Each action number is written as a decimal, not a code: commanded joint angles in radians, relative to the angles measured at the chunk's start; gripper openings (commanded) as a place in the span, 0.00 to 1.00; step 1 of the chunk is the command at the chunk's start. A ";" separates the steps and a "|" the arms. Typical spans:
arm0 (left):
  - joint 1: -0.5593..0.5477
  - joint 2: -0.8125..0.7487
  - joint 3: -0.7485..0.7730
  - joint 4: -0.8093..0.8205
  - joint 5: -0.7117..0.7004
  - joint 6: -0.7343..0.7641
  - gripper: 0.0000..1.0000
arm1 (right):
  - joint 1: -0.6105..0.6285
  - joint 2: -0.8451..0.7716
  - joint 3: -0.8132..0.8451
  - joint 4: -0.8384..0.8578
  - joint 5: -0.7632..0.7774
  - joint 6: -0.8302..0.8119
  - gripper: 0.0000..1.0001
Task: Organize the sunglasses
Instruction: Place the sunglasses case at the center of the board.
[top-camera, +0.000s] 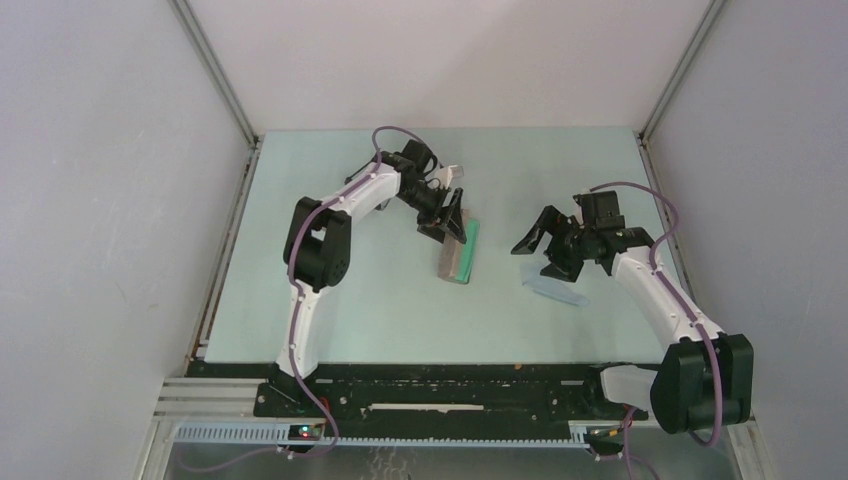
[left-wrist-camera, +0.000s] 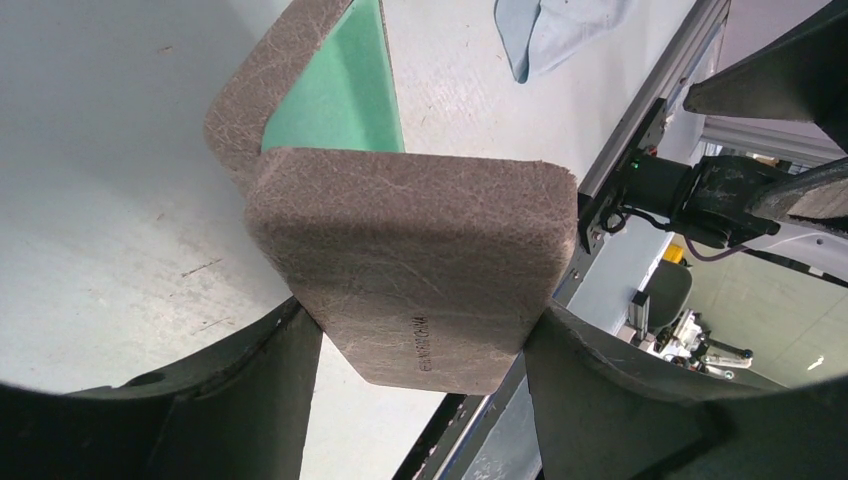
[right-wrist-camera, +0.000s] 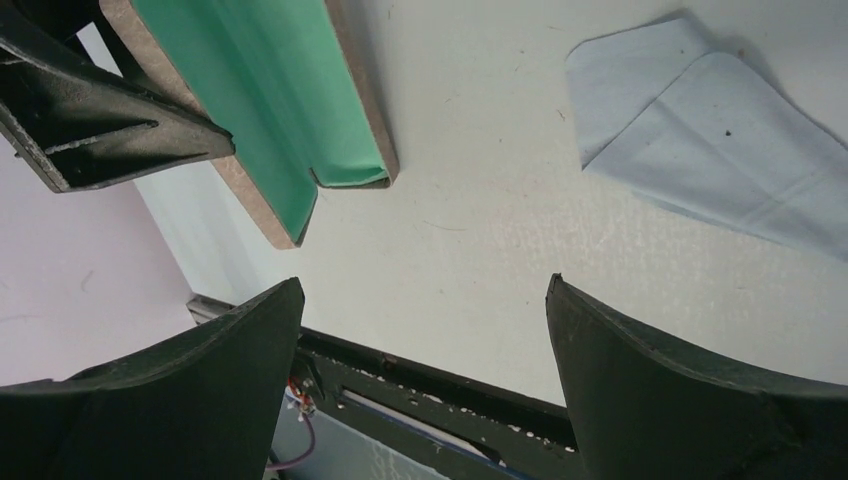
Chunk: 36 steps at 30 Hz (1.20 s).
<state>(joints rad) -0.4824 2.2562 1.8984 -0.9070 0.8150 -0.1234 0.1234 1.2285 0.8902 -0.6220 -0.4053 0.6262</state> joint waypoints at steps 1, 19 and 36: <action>-0.012 0.021 0.036 -0.017 -0.032 0.032 0.48 | 0.008 0.000 0.037 -0.025 0.069 -0.013 1.00; -0.001 0.006 0.029 0.014 -0.047 0.017 0.81 | 0.067 0.035 0.056 -0.023 0.101 -0.013 1.00; 0.028 -0.075 0.008 0.010 -0.135 0.020 0.87 | 0.106 0.102 0.105 -0.029 0.127 -0.027 1.00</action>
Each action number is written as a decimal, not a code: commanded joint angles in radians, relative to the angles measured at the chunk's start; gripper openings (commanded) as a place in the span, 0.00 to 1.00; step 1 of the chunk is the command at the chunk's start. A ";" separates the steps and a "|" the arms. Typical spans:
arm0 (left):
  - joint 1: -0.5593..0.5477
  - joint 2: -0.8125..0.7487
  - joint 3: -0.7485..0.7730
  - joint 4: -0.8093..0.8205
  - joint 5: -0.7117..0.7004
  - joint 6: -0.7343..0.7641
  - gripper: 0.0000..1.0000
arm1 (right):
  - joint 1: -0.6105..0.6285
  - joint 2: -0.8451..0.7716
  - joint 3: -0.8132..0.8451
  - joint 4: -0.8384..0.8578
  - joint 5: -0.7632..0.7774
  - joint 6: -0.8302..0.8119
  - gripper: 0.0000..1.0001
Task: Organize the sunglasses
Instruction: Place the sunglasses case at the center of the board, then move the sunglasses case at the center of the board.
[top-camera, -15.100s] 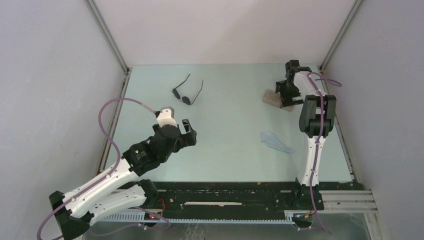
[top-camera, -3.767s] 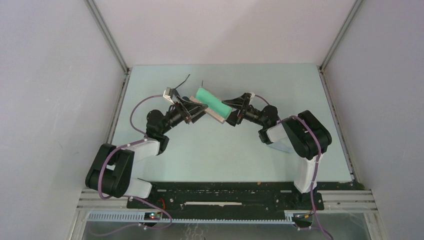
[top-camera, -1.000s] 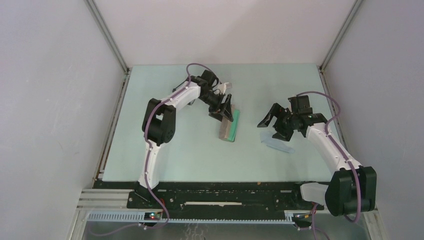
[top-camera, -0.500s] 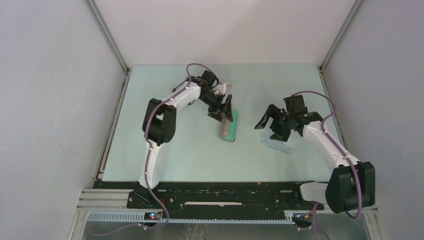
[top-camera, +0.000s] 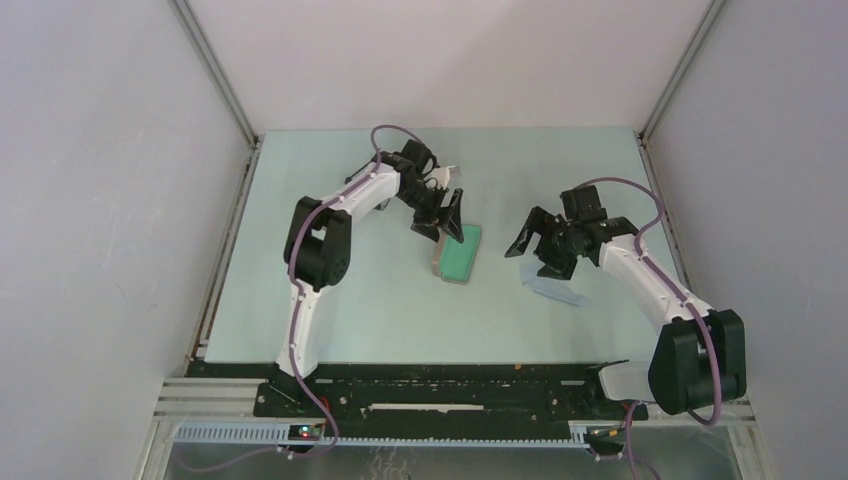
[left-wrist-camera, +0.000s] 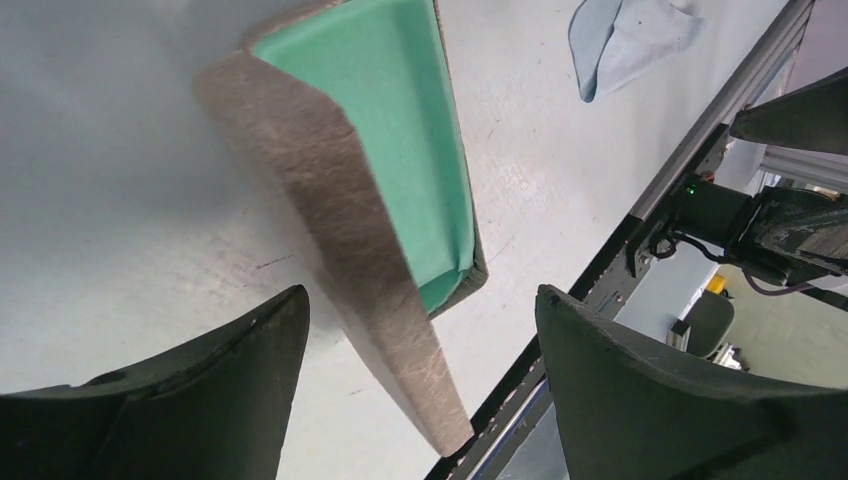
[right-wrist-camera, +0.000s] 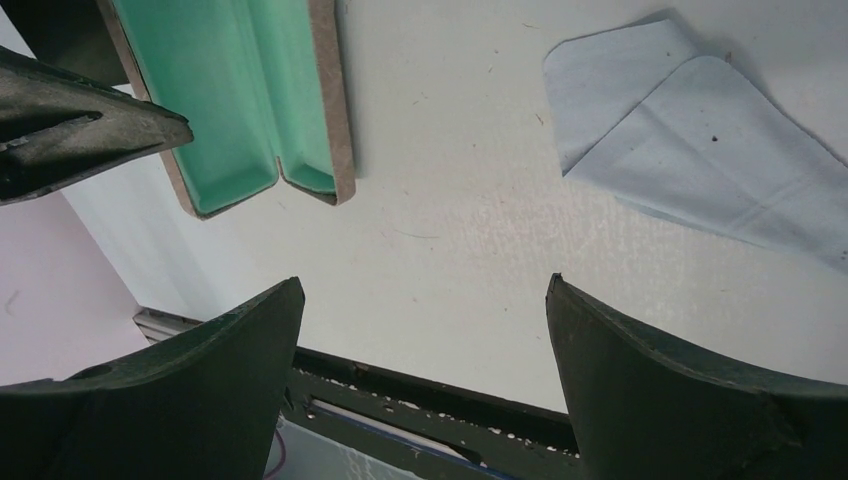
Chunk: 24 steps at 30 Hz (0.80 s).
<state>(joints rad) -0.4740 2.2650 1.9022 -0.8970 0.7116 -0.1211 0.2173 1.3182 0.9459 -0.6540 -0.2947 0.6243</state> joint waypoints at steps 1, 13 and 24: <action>0.026 -0.090 0.003 -0.001 -0.041 0.016 0.87 | 0.014 0.017 0.052 0.005 0.018 -0.023 1.00; 0.058 -0.308 -0.055 0.035 -0.174 -0.060 0.87 | 0.144 0.194 0.189 0.011 0.134 -0.008 0.95; 0.063 -0.806 -0.505 0.254 -0.380 -0.236 0.86 | 0.212 0.499 0.388 0.021 0.113 0.038 0.75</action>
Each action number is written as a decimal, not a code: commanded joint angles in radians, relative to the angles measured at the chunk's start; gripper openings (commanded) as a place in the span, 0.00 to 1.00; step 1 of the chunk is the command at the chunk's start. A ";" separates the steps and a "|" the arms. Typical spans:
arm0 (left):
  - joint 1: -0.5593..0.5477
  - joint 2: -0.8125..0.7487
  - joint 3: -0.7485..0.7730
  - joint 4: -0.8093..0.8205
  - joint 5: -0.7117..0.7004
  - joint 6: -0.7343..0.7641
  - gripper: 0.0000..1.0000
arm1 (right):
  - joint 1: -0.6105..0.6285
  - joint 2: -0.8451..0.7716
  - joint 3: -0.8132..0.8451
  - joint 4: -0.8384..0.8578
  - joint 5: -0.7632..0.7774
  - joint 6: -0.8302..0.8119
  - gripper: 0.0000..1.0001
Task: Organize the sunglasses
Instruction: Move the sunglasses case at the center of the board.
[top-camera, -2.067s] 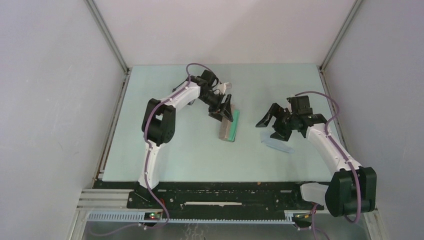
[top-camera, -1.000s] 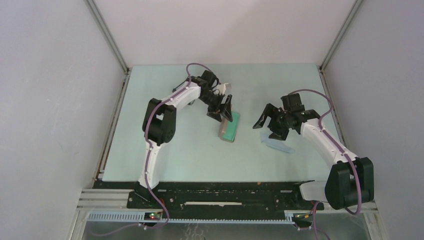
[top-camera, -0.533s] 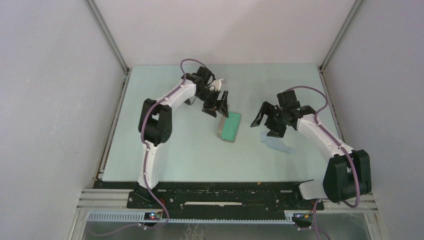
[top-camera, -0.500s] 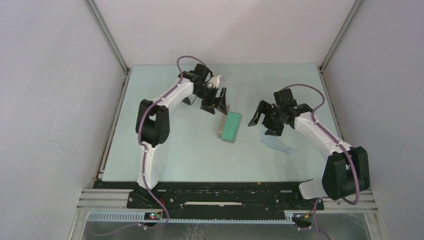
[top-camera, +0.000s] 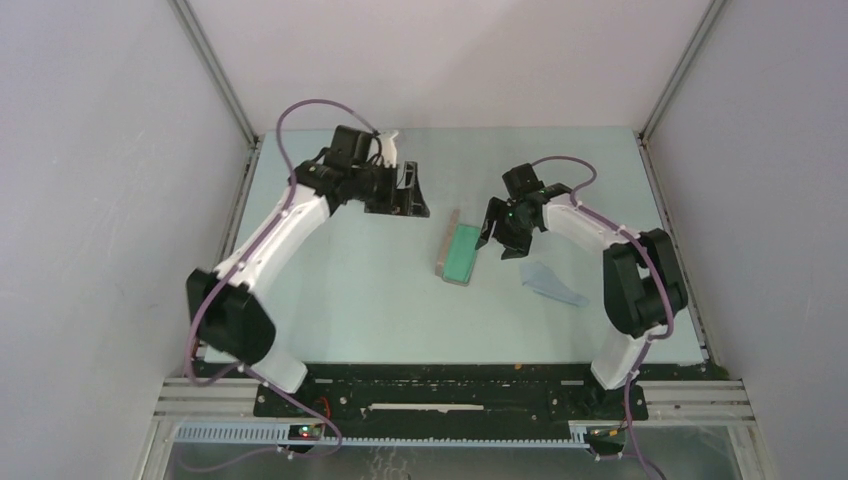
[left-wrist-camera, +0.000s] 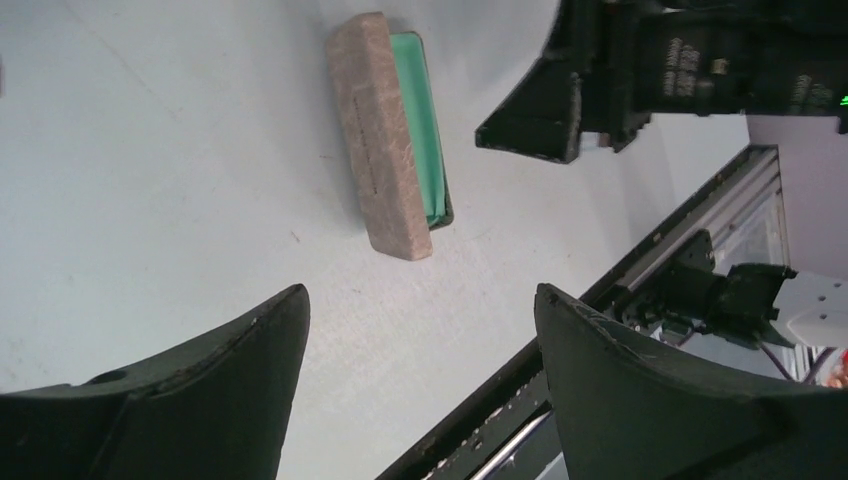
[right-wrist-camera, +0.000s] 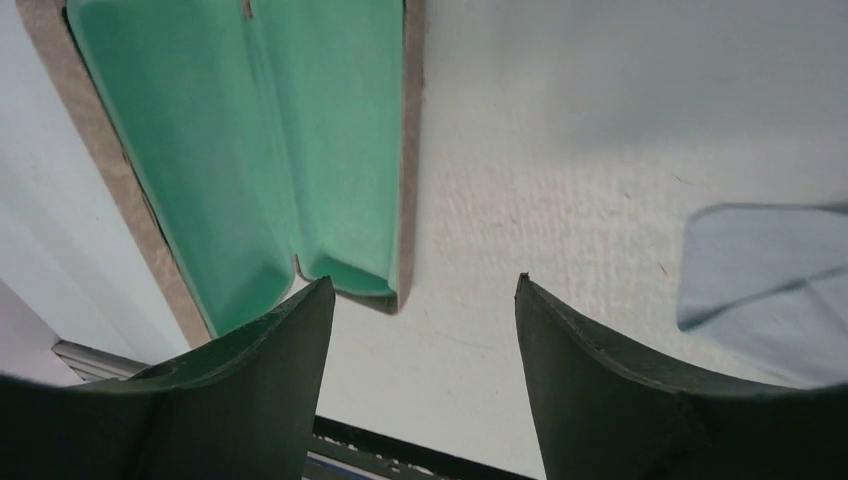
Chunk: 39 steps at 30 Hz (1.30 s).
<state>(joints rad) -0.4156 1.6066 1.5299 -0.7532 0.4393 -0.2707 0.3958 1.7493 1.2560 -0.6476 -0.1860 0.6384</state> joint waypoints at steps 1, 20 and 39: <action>0.010 -0.180 -0.162 0.119 -0.129 -0.101 0.87 | 0.037 0.093 0.092 0.010 0.004 0.031 0.75; 0.054 -0.400 -0.344 0.152 -0.152 -0.143 0.86 | 0.035 0.344 0.240 -0.056 0.069 0.241 0.07; 0.057 -0.448 -0.418 0.184 -0.132 -0.150 0.86 | -0.261 0.143 0.016 -0.085 0.211 0.909 0.00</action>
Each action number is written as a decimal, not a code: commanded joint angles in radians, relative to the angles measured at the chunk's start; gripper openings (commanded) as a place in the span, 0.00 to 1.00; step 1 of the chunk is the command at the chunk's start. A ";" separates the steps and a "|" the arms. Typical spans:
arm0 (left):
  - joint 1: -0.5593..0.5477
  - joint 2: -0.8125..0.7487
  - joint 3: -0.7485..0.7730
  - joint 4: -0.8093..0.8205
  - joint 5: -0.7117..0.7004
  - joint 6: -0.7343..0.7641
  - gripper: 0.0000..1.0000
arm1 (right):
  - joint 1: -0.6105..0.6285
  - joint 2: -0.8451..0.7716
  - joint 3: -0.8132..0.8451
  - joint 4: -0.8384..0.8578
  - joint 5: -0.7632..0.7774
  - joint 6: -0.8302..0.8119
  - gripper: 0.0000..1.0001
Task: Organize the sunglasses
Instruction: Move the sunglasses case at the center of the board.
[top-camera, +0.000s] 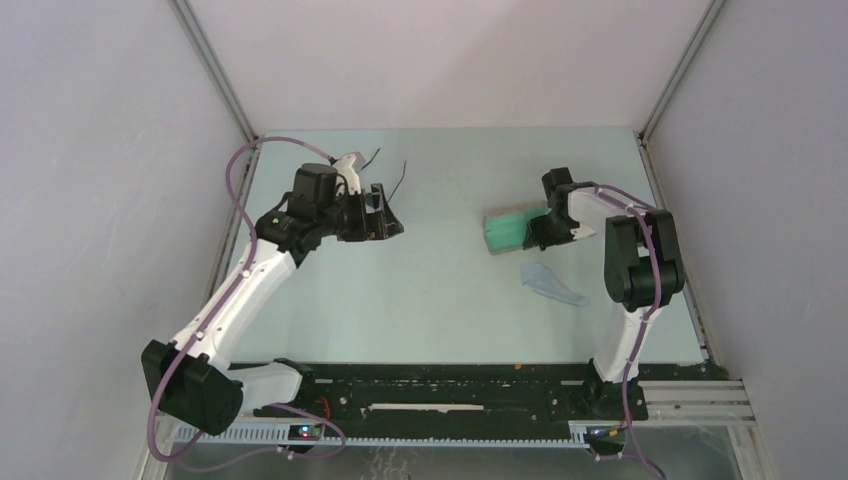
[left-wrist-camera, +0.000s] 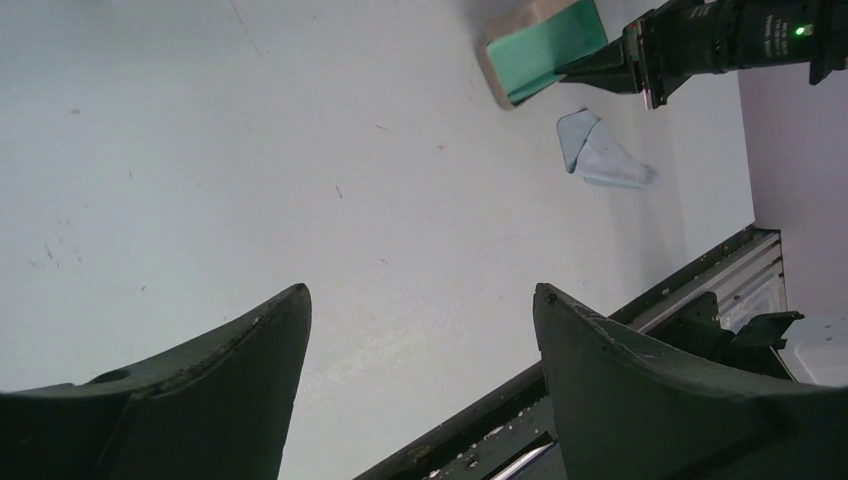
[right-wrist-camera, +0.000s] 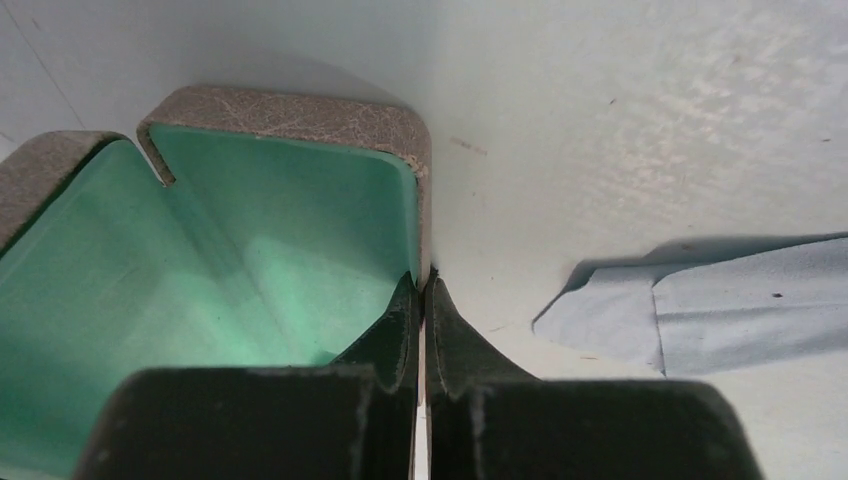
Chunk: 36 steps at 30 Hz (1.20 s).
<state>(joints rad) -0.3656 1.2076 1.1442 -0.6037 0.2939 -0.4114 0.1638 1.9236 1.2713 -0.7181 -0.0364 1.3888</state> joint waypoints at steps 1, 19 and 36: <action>0.007 -0.057 -0.037 0.035 0.013 -0.010 0.86 | -0.042 -0.024 0.001 -0.004 0.049 0.169 0.00; 0.007 -0.079 -0.076 0.055 0.037 -0.011 0.86 | -0.069 0.010 0.002 0.192 -0.090 0.221 0.12; 0.007 -0.082 -0.098 0.090 0.084 -0.020 0.86 | -0.033 -0.034 0.000 0.215 -0.072 0.044 0.33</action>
<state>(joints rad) -0.3641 1.1553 1.0691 -0.5556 0.3405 -0.4194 0.1123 1.9339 1.2705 -0.5289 -0.1326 1.5063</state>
